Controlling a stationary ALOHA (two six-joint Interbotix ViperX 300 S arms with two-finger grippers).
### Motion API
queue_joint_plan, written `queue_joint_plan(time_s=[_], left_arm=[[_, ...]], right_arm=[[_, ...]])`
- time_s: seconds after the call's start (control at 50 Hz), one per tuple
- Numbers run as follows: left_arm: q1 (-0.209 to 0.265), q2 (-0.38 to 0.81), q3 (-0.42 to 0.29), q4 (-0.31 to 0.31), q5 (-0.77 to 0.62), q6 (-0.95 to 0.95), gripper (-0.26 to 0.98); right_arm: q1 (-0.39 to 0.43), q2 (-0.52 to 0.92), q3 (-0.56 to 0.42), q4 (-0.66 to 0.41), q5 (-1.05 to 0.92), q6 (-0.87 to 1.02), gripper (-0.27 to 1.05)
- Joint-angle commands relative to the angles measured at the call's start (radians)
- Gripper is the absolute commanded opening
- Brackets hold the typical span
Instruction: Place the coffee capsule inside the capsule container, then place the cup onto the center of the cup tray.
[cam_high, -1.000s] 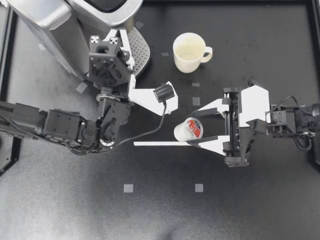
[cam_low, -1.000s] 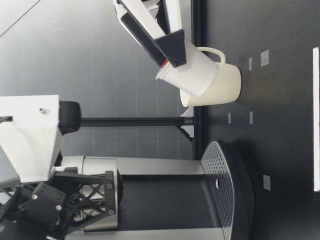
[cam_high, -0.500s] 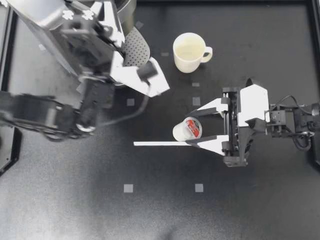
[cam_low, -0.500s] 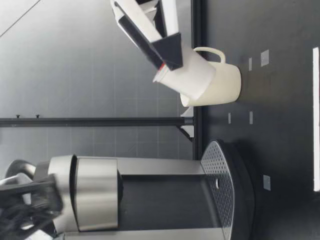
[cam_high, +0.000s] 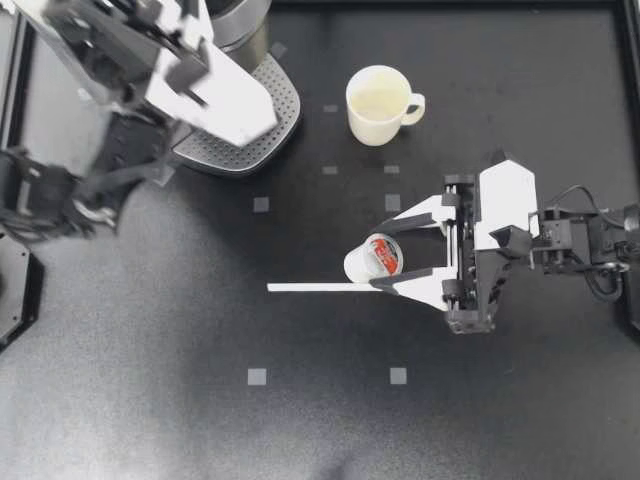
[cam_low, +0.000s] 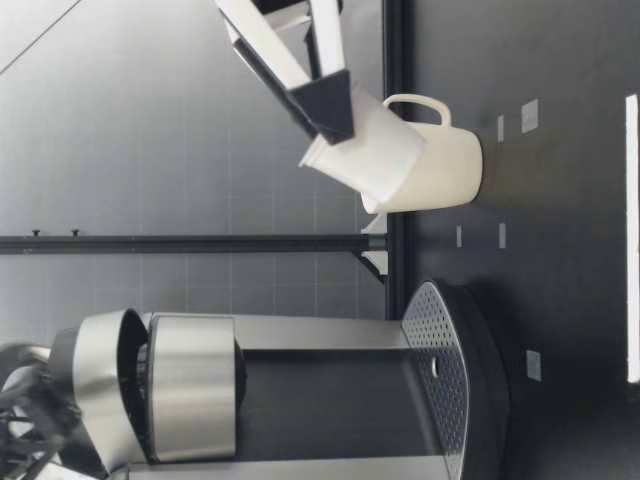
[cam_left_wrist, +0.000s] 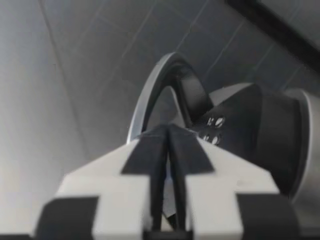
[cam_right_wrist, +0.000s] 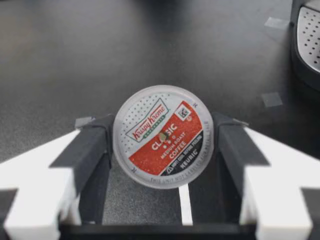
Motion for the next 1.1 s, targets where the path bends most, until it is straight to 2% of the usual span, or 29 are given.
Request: queue_joint_plan(time_s=[0.0, 0.2, 0.3, 0.58, 0.88, 1.08], left_arm=[[0.037, -0.063, 0.003, -0.005, -0.041, -0.046, 0.11], [0.089, -0.173, 0.064, -0.032, -0.169, -0.192, 0.11], [0.124, -0.233, 0.12, -0.032, -0.262, -0.25, 0.11], [0.201, -0.354, 0.218, -0.031, -0.37, -0.373, 0.11], [0.276, -0.371, 0.232, -0.015, -0.396, -0.373, 0.11], [0.302, -0.387, 0.233, -0.006, -0.442, -0.376, 0.11]], right_arm=[[-0.005, -0.026, -0.02, 0.002, -0.005, 0.002, 0.51], [-0.003, -0.029, -0.026, 0.0, -0.005, 0.002, 0.51], [-0.003, -0.028, -0.032, 0.002, -0.005, 0.002, 0.51], [-0.003, -0.029, -0.044, 0.002, -0.005, 0.002, 0.51], [-0.003, -0.029, -0.064, 0.002, -0.005, 0.034, 0.51], [-0.003, -0.029, -0.077, 0.0, -0.005, 0.054, 0.51]])
